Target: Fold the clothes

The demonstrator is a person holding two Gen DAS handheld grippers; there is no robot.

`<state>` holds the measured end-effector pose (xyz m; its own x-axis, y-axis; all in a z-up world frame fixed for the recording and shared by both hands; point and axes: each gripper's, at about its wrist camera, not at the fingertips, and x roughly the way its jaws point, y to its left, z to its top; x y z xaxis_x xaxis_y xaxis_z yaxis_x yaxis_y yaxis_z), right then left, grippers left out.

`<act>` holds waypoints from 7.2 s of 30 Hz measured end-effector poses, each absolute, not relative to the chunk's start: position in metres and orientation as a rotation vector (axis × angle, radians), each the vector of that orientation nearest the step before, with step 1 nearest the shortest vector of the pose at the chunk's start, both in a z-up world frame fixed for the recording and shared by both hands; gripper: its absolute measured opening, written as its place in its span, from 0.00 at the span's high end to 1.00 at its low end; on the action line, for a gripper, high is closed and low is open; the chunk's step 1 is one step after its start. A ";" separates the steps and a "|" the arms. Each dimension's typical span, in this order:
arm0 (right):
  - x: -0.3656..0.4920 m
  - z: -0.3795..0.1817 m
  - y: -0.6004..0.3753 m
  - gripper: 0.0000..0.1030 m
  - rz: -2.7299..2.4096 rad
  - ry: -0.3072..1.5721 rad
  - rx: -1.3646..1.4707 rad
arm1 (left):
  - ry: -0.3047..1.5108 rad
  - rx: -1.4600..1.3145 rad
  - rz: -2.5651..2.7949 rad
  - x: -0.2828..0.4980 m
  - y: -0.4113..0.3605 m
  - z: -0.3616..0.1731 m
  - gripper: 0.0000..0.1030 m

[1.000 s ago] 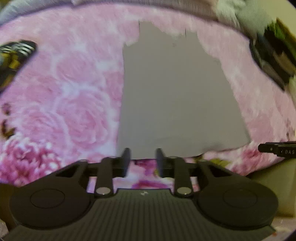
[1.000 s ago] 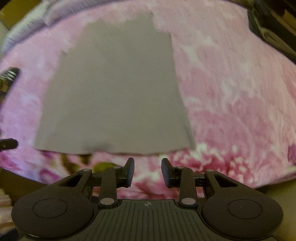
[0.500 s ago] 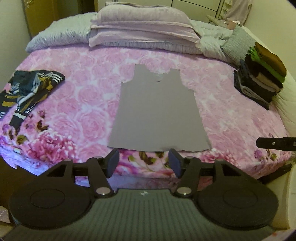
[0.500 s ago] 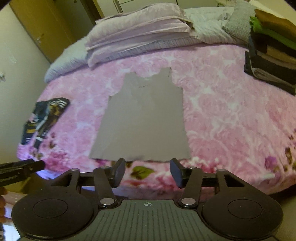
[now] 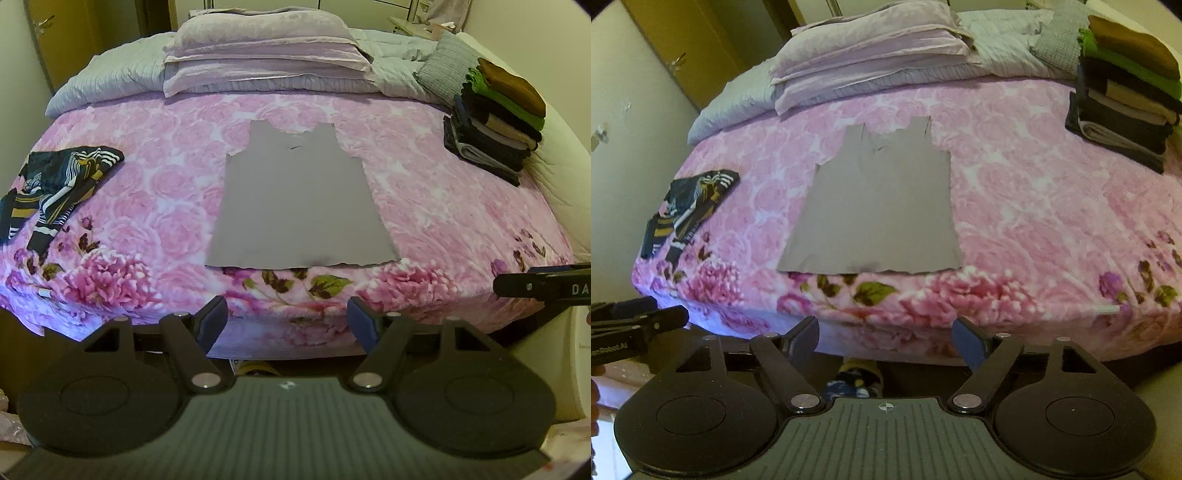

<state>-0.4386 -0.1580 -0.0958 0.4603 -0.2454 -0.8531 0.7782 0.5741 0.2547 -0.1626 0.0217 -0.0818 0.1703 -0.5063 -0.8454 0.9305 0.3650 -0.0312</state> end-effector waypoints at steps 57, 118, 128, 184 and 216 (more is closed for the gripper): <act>-0.414 -0.104 -0.189 0.26 -0.675 0.887 0.738 | 0.920 0.600 -1.106 -0.128 -0.022 -0.087 0.30; -0.132 -0.401 -0.736 0.58 -0.571 0.939 0.494 | 0.774 0.934 -1.561 0.208 -0.581 -0.408 0.63; -0.112 -0.429 -0.743 1.00 -0.514 0.990 0.477 | 0.756 0.986 -1.659 0.194 -0.590 -0.421 0.98; -0.323 -0.404 -0.435 1.00 -0.892 0.395 1.475 | 1.395 -0.063 -1.061 0.110 -0.192 -0.384 0.98; -0.369 -0.384 -0.356 0.86 -0.916 0.880 1.185 | 1.428 0.099 -0.964 0.062 -0.109 -0.388 0.88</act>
